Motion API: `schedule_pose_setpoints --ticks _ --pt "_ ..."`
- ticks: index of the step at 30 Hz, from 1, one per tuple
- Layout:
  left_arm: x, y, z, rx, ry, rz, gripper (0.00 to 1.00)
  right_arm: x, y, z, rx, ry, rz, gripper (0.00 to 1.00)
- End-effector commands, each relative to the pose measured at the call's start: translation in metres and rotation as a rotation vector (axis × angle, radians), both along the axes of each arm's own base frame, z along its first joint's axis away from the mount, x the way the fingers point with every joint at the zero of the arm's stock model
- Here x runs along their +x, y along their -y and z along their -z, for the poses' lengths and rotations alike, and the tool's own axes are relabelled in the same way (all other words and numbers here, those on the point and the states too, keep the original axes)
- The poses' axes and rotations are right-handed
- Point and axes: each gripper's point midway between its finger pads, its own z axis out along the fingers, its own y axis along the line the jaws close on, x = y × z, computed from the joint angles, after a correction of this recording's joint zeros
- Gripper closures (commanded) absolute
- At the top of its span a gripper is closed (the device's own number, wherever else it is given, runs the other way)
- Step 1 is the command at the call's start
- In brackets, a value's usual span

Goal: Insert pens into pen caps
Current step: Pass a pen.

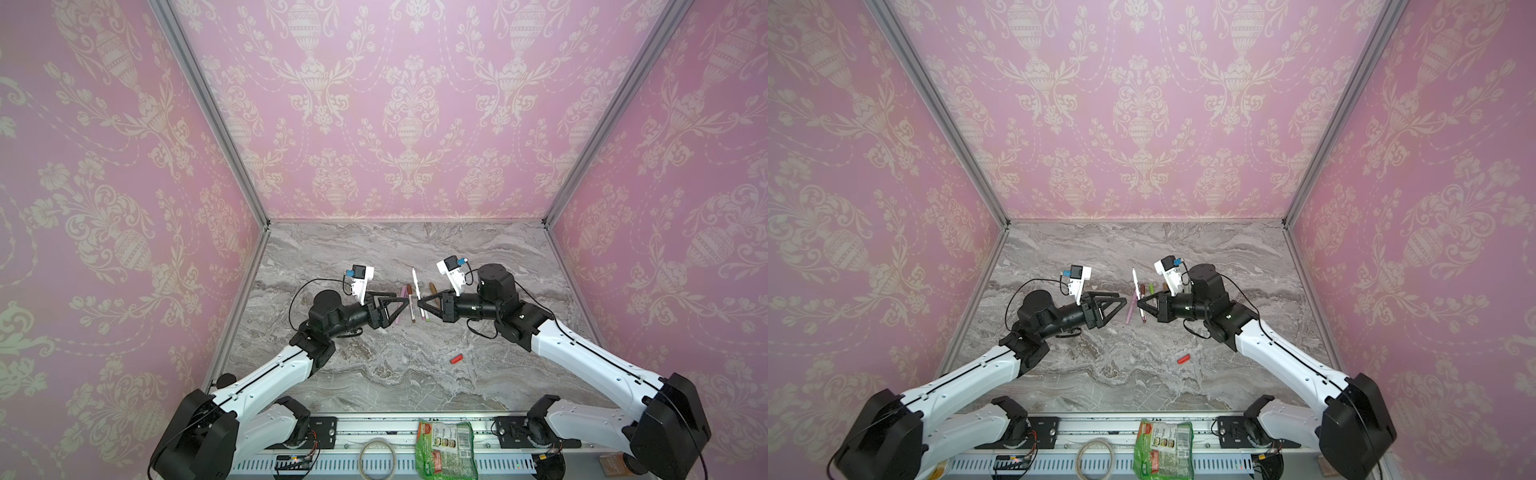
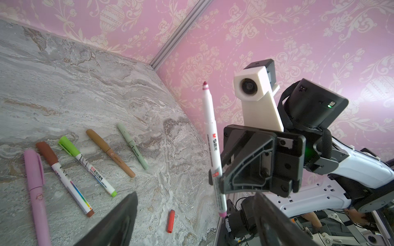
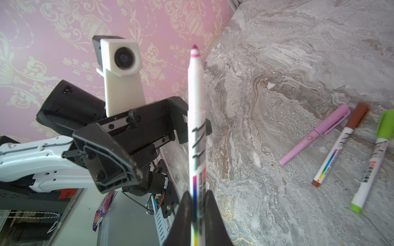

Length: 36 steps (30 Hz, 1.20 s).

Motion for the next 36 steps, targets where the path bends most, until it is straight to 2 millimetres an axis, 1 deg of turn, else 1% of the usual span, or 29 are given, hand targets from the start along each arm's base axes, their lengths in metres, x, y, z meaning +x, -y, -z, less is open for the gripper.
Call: schedule_pose_setpoints --ticks 1,6,11,18,20,22,26,29,36 --pt "0.002 0.009 -0.029 -0.083 0.044 0.052 0.17 -0.007 -0.006 -0.015 0.012 0.055 -0.042 1.00" --pt "0.007 0.016 -0.029 -0.099 0.032 0.066 0.24 -0.008 -0.010 -0.015 0.012 0.059 -0.050 1.00" --pt "0.008 0.021 -0.024 -0.099 0.022 0.076 0.35 -0.006 -0.012 -0.018 0.022 0.069 -0.043 1.00" --pt "0.010 0.028 -0.022 -0.104 0.014 0.095 0.45 -0.004 -0.016 -0.015 0.019 0.072 -0.042 1.00" --pt "0.011 0.030 -0.021 -0.108 0.010 0.096 0.50 -0.003 -0.017 -0.014 0.018 0.073 -0.042 1.00" --pt "0.012 0.030 -0.022 -0.110 0.011 0.096 0.59 -0.003 -0.017 -0.014 0.018 0.074 -0.039 1.00" --pt "0.012 0.030 -0.021 -0.104 0.012 0.088 0.73 0.000 -0.015 -0.013 0.010 0.081 -0.020 1.00" --pt "0.013 0.030 -0.020 -0.099 0.013 0.086 0.80 0.003 -0.013 -0.013 0.004 0.089 -0.001 1.00" --pt "0.013 0.030 -0.015 -0.091 0.005 0.081 0.90 0.015 -0.009 -0.013 -0.014 0.112 0.067 1.00"
